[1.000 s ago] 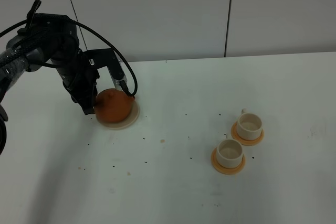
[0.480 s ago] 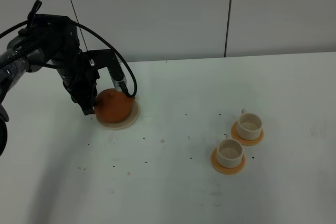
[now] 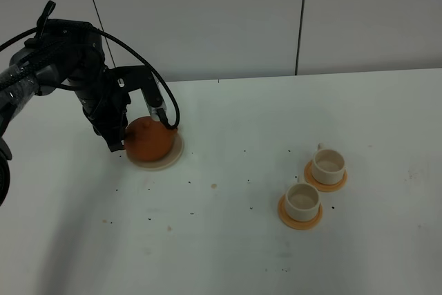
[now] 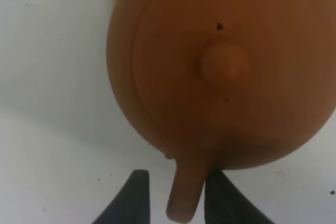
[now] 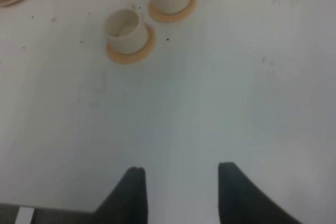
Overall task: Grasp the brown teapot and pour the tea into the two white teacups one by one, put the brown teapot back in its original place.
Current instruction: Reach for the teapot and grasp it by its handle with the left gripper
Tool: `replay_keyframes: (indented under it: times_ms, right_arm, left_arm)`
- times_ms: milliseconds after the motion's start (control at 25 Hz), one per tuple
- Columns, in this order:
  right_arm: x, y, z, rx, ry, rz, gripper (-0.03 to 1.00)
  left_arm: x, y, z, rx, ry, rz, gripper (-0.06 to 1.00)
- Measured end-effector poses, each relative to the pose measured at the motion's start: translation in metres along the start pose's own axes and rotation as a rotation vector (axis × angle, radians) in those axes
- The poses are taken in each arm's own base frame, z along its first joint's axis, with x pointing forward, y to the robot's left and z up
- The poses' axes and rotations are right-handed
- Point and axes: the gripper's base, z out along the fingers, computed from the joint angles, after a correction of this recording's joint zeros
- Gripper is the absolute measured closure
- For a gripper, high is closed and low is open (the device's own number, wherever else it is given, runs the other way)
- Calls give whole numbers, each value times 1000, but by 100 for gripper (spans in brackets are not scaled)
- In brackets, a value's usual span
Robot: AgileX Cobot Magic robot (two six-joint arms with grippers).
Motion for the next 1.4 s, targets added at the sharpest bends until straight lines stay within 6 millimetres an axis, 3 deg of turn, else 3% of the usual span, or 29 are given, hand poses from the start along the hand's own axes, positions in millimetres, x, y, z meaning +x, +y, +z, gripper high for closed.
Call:
replay_keyframes:
  times_ms: [1400]
  right_arm:
    - [0,0,0,1,-3,0,65]
  left_arm:
    - [1,-3,1,29,13,8,62]
